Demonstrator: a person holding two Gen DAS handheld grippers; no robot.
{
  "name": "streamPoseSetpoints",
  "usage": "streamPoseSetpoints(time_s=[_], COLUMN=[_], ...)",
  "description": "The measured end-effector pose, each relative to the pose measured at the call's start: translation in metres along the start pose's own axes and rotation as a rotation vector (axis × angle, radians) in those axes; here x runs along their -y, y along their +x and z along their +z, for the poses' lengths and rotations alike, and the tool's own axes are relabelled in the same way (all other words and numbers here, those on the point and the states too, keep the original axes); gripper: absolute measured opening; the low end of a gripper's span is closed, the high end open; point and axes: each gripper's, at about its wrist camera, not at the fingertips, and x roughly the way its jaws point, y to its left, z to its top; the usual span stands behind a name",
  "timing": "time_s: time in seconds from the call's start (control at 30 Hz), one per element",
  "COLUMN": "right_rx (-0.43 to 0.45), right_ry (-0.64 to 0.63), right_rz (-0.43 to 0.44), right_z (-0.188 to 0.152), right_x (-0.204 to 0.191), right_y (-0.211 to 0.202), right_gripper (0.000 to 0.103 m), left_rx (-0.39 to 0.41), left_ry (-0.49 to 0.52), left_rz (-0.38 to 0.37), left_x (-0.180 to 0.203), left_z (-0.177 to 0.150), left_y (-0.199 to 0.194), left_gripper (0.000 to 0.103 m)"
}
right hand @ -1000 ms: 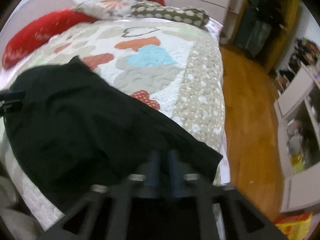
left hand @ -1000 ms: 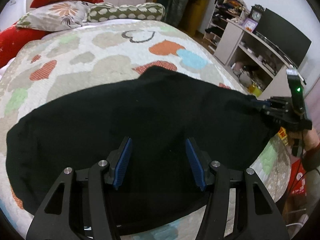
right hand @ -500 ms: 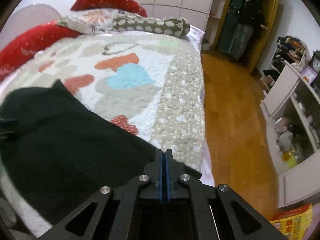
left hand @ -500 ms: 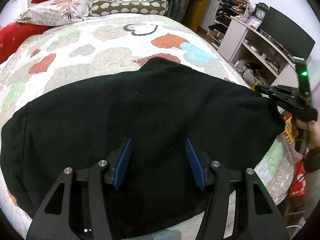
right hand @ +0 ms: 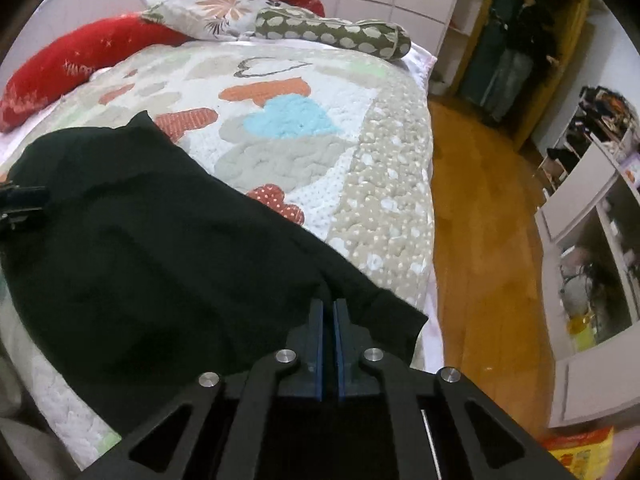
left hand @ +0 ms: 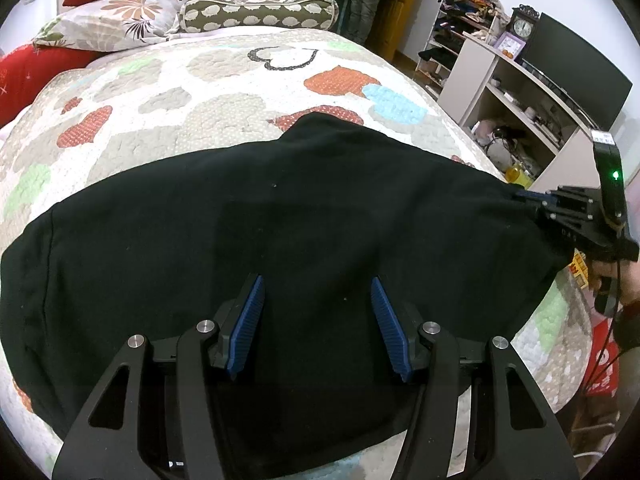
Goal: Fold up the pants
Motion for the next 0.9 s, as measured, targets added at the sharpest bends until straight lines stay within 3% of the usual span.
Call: streamPoseSetpoints(time_s=[0.13, 0.3, 0.33, 0.4, 0.47, 0.63, 0.9], right_rx=[0.047, 0.04, 0.047, 0.061, 0.085, 0.147, 0.082], right_ry=[0.057, 0.078, 0.105, 0.177, 0.221, 0.26, 0.231], right_rz=[-0.041, -0.07, -0.076, -0.082, -0.112, -0.001, 0.082], right_z=[0.008, 0.004, 0.004, 0.002, -0.003, -0.025, -0.05], right_x=[0.016, 0.013, 0.017, 0.027, 0.031, 0.007, -0.036], right_y=[-0.004, 0.013, 0.008, -0.008, -0.027, -0.072, -0.06], right_gripper=[0.003, 0.003, 0.005, 0.02, 0.021, 0.021, 0.021], left_rx=[0.002, 0.002, -0.001, -0.002, 0.003, 0.02, 0.016], left_ry=[-0.008, 0.005, 0.009, 0.01, 0.009, 0.033, 0.072], left_rz=[-0.004, 0.001, -0.004, -0.009, -0.021, -0.027, -0.03], left_x=[-0.001, 0.004, 0.004, 0.005, 0.006, 0.017, 0.037], left_z=[0.001, -0.001, -0.001, 0.0, 0.001, 0.009, 0.014], left_y=[0.001, 0.002, 0.002, 0.0, -0.002, -0.004, 0.002], left_gripper=[0.056, 0.058, 0.058, 0.058, 0.058, 0.058, 0.058])
